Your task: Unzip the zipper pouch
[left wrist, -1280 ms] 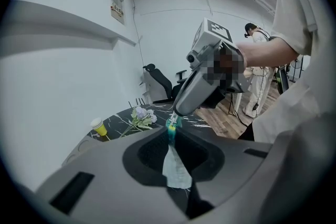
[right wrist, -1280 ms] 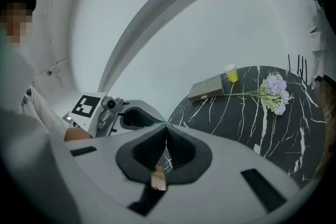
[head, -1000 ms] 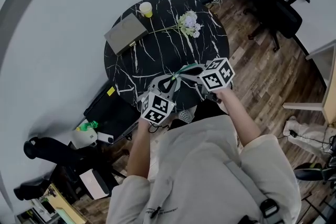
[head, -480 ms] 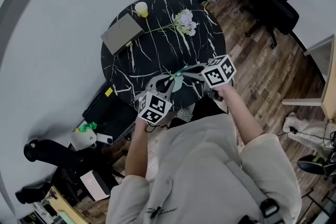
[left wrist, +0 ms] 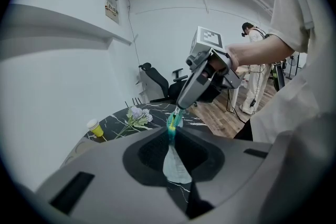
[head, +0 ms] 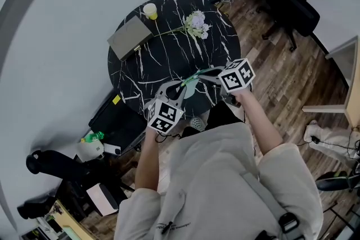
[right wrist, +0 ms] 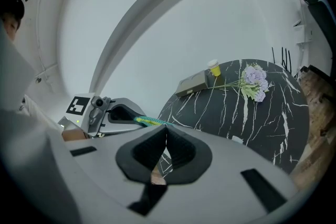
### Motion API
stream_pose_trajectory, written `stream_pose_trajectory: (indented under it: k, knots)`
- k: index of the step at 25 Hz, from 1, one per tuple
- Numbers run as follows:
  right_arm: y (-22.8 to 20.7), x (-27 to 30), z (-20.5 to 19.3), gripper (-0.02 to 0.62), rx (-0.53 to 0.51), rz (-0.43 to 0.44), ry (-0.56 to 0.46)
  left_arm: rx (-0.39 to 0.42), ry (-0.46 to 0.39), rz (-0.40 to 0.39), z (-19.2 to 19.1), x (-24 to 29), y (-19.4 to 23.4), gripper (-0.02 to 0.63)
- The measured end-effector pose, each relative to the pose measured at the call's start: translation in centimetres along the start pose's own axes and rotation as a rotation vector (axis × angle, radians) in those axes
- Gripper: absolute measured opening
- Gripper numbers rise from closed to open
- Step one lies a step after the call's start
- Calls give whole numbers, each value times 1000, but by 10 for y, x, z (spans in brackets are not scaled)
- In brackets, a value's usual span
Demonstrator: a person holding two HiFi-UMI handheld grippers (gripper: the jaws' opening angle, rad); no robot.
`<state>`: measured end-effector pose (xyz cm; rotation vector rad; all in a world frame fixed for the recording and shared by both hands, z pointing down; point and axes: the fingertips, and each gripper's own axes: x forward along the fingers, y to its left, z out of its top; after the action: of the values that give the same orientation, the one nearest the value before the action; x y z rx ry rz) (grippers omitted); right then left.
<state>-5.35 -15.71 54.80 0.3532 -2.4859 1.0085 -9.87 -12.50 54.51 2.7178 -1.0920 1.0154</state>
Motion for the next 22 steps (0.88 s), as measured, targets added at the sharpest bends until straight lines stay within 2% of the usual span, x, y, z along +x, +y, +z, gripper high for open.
stream_pose_trajectory:
  k: [22]
  knots:
    - [-27,-15,6,11,21,-46,-14,6,-16,16,6,-12,3,54]
